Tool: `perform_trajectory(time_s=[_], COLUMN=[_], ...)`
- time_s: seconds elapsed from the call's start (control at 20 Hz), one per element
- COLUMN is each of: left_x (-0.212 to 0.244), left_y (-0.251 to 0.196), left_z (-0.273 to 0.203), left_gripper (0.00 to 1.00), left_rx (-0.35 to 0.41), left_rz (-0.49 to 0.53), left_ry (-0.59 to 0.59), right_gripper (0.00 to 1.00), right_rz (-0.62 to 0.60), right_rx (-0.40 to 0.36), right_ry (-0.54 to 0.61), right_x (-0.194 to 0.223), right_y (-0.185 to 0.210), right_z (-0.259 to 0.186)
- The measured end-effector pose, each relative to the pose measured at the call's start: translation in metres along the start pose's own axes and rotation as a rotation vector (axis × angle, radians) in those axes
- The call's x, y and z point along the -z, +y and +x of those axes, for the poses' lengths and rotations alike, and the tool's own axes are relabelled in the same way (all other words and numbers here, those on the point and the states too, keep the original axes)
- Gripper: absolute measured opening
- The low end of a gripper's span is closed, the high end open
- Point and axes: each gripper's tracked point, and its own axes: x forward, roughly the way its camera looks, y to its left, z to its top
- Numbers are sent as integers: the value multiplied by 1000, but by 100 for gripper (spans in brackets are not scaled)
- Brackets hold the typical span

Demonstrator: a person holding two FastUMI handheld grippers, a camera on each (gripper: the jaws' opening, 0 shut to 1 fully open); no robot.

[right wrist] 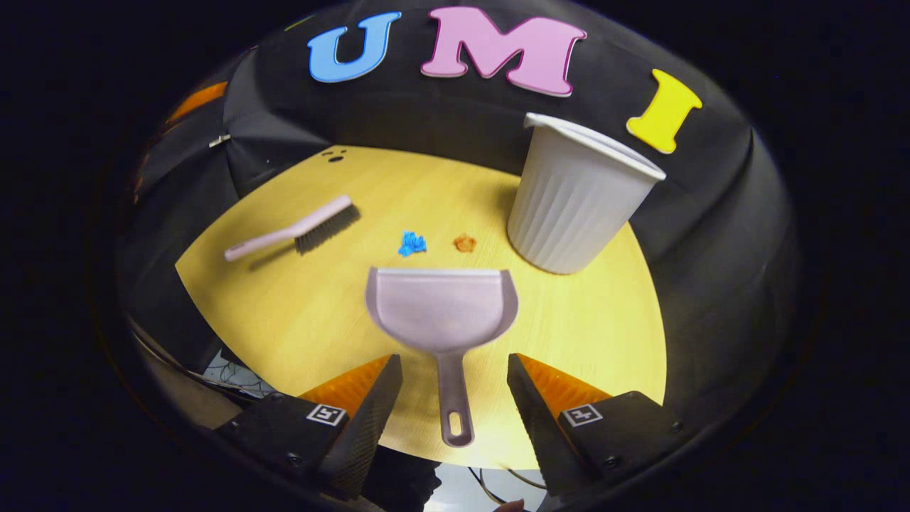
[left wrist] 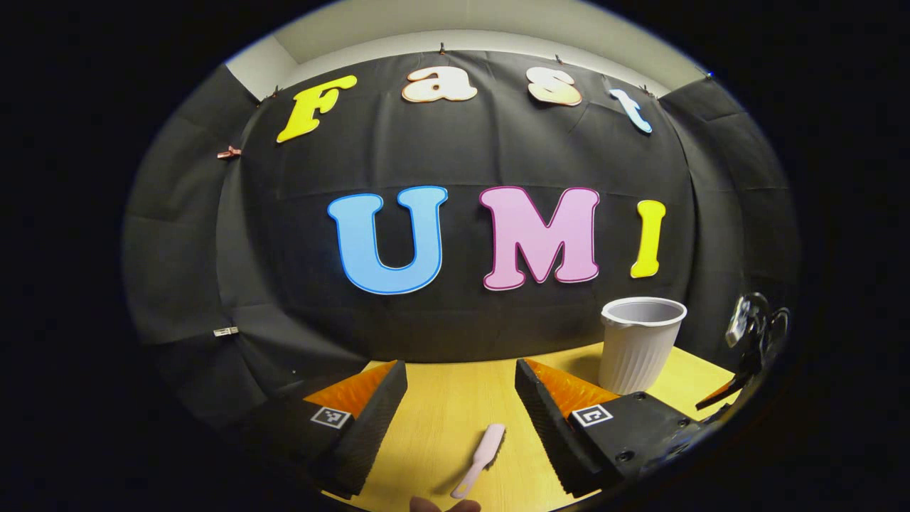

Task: Pick up the small broom and dustpan from the desktop, sweep the trash into the dustpan with the broom, and then empty the trash into the garbage bin.

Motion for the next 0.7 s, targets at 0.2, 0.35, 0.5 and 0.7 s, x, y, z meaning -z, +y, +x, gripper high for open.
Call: perform_trajectory(time_s=[0.2, 0.35, 0.5, 0.7], left_x=[0, 1, 2, 4], left_y=[1, -1, -2, -1], left_z=[3, 6, 10, 16], left_gripper=[97, 97, 97, 97], left_rx=[-13, -17, -20, -24], left_rz=[14, 21, 21, 29], left_ry=[3, 4, 7, 14], right_gripper=[87, 83, 77, 70], right_rz=[17, 16, 6, 43], right_rx=[-27, -63, -78, -113], right_ry=[139, 240, 296, 354], right_x=[30, 41, 44, 45], right_y=[0, 5, 7, 17], right_z=[45, 71, 87, 95])
